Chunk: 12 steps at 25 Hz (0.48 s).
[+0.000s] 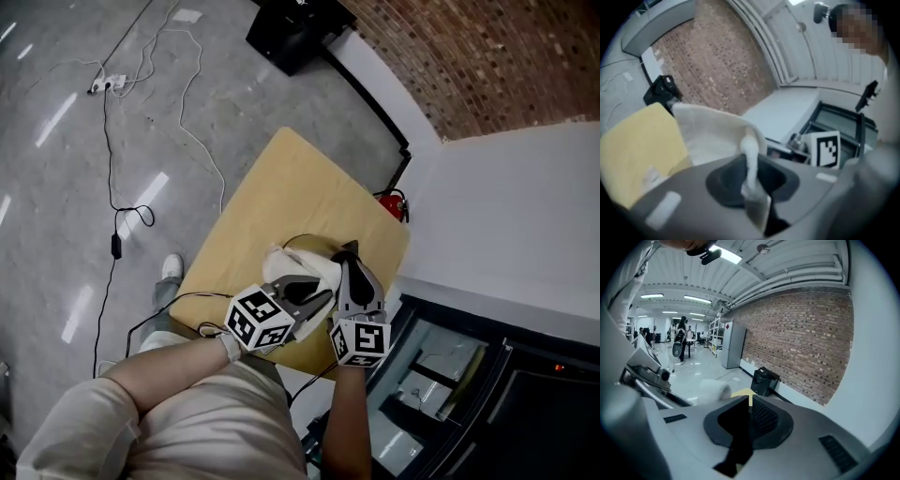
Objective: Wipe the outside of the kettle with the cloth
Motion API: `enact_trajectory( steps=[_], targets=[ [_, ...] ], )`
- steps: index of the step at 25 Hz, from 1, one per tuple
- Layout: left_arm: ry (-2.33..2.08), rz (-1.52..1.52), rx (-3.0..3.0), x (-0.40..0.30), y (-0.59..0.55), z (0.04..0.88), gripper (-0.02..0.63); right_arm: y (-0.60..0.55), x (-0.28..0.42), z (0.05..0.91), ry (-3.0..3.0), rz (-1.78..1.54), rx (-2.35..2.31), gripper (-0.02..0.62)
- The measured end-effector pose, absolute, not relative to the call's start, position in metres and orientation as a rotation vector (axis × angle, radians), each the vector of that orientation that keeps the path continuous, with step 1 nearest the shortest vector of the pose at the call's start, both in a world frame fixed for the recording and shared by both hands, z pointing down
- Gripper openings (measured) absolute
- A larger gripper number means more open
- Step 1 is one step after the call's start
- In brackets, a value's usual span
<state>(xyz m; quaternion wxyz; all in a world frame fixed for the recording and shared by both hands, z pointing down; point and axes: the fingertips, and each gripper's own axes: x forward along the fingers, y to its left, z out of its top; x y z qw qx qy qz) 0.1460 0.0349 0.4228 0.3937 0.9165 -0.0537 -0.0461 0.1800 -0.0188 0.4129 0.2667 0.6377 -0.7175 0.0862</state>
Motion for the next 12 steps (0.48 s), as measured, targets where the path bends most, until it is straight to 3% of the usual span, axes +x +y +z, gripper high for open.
enact_trajectory(
  steps=[4, 8, 10, 12],
  targets=[
    [-0.115, -0.171, 2.237, 0.134, 0.036, 0.471, 0.060, -0.020, 0.181, 0.414, -1.935, 0.230, 1.721, 0.022],
    [-0.313, 0.263, 1.900, 0.113, 0.051, 0.603, 0.060, -0.018, 0.180, 0.415, -1.930, 0.208, 1.717, 0.023],
    [-0.344, 0.263, 1.891, 0.113, 0.034, 0.591, 0.060, -0.016, 0.178, 0.416, -1.922, 0.202, 1.721, 0.022],
    [-0.371, 0.080, 2.007, 0.114, -0.006, 0.532, 0.061, -0.020, 0.177, 0.417, -1.935, 0.209, 1.717, 0.022]
  ],
)
